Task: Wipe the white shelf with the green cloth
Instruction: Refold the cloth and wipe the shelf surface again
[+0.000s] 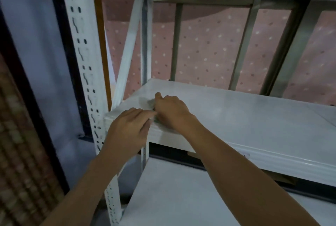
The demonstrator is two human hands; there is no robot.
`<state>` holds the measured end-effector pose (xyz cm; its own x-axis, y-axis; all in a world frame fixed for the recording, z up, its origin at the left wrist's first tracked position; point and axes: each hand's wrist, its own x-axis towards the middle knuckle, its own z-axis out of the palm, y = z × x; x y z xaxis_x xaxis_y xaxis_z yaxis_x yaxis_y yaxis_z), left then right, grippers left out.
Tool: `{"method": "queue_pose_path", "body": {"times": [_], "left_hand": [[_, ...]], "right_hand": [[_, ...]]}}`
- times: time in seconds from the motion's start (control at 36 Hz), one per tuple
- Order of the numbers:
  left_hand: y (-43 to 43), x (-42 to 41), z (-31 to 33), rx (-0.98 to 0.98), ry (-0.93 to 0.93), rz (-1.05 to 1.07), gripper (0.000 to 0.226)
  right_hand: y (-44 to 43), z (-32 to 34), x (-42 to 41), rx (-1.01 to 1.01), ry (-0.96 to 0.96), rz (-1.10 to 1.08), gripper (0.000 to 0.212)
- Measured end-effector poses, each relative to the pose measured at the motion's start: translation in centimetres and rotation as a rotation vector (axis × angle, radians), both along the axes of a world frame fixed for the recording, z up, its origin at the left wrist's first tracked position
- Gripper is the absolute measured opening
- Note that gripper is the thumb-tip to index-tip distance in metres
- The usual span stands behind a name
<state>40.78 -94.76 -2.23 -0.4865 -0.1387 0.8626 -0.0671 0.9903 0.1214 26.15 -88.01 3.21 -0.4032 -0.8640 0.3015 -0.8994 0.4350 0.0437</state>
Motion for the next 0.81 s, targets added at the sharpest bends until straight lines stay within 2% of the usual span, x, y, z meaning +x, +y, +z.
{"method": "queue_pose_path", "body": {"times": [0.08,0.19,0.31,0.42,0.5,0.61,0.69,0.75,0.81], "left_hand": [[-2.0,1.5,-0.4,-0.007,0.069,0.078,0.017],[-3.6,2.9,-0.8,0.014,0.066,0.115,0.016],[-4.2,3.6,-0.8,0.122,0.051,0.119,0.027],[-3.7,3.9,0.2,0.192,0.142,0.145,0.028],[-3.5,3.8,0.6,0.281,0.182,0.174,0.025],[-2.6,3.4,0.8,0.348,0.181,0.156,0.025],[-1.6,3.2,1.0,0.336,0.193,0.158,0.024],[-0.9,2.9,1.1,0.308,0.192,0.158,0.020],[-0.2,2.4,1.3,0.304,0.194,0.158,0.017]], "right_hand": [[-2.3,-0.2,1.9,-0.034,-0.013,0.076,0.050],[-4.8,0.0,4.0,-0.065,-0.042,0.140,0.050],[-6.1,0.1,5.2,-0.076,-0.065,0.224,0.031],[-5.8,0.0,5.6,-0.070,-0.100,0.274,0.019],[-5.1,-0.2,6.3,-0.105,-0.026,0.294,0.028],[-3.9,-0.6,6.8,-0.161,0.063,0.352,0.016],[-2.6,-1.3,6.5,-0.184,0.111,0.399,0.025],[-1.6,-1.5,6.1,-0.190,0.098,0.401,0.037],[-0.5,-1.3,5.3,-0.216,0.056,0.359,0.031]]}}
